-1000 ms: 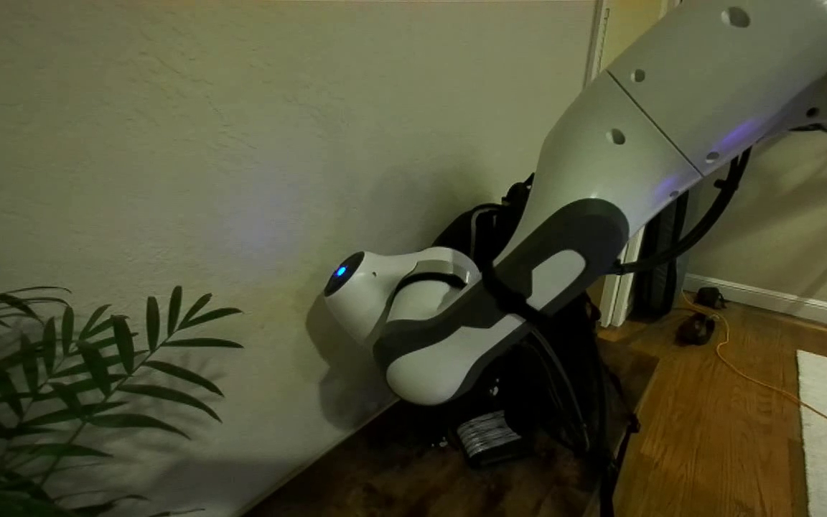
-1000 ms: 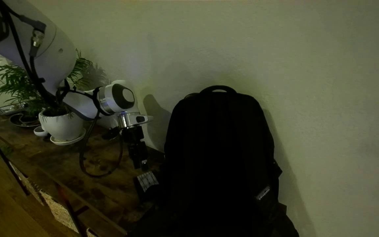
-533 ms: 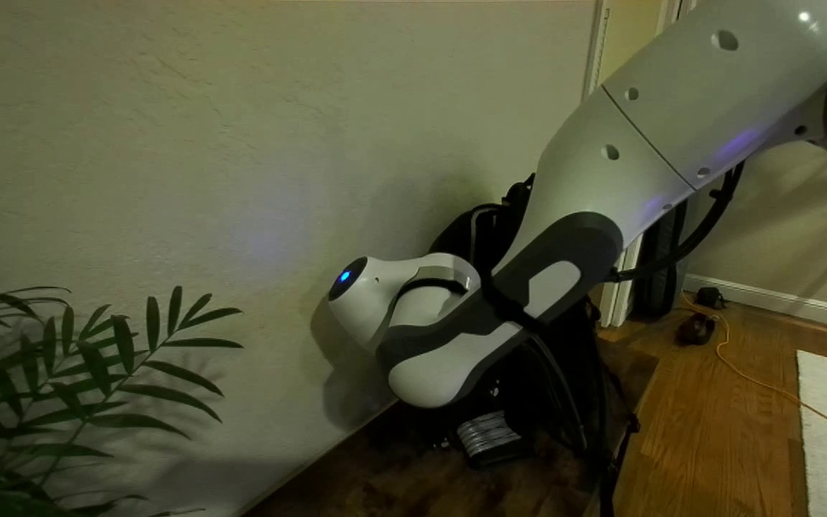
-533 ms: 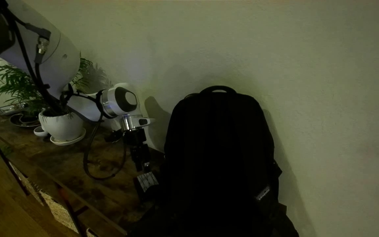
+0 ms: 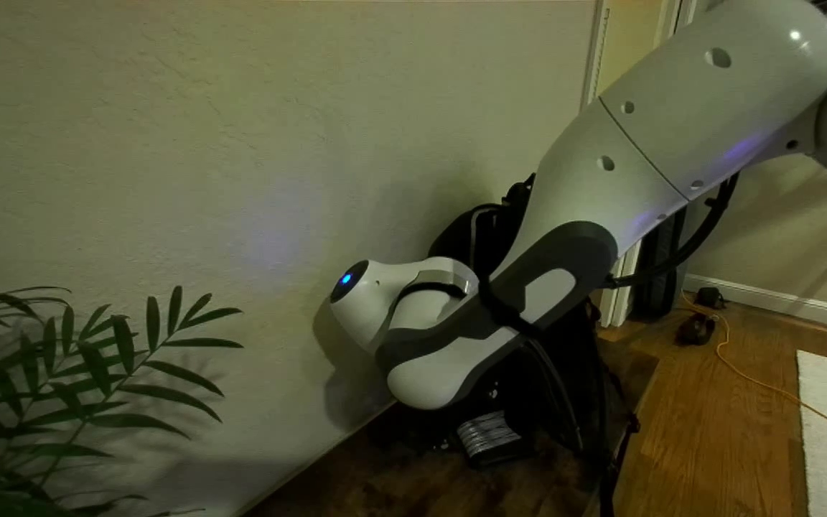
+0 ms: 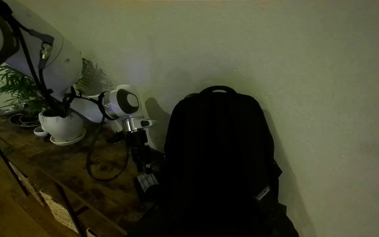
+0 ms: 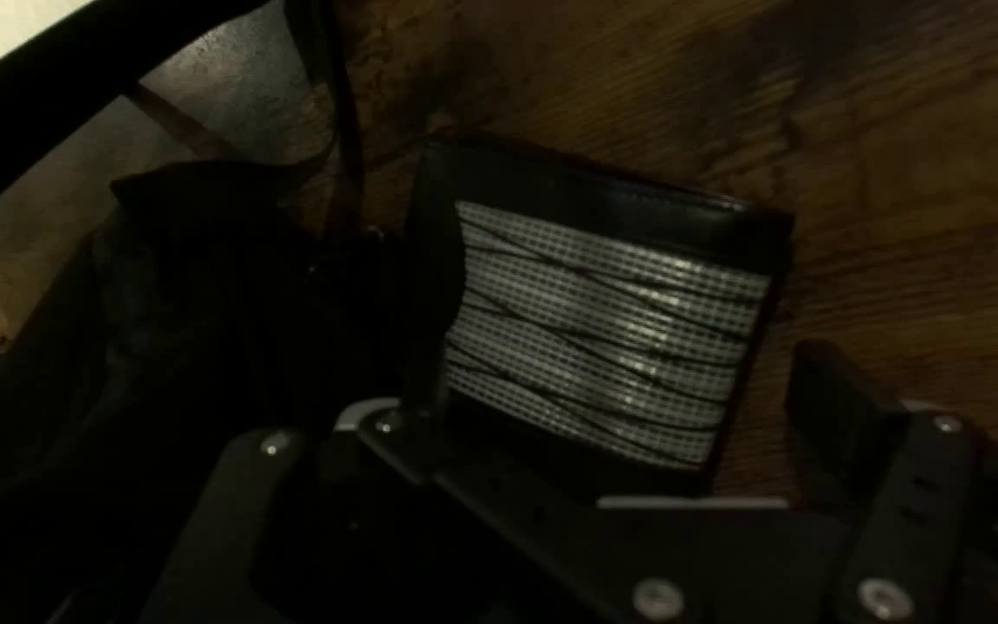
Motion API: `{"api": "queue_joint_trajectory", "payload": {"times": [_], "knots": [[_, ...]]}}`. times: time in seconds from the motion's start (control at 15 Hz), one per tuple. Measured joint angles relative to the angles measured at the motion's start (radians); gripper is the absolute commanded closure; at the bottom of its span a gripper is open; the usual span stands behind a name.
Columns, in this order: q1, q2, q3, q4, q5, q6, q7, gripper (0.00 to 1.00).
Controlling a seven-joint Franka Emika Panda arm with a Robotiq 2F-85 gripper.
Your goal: Put the wallet inside the black backpack
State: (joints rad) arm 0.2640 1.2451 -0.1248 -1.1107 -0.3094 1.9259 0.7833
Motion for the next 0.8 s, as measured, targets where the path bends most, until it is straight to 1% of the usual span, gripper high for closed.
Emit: {"api": "queue_joint_trajectory", "payload": {"times": [0.8], "knots": [[-0.006, 0.046, -0.005, 0.054, 0.011, -0.053, -0.035, 0.00]]}}
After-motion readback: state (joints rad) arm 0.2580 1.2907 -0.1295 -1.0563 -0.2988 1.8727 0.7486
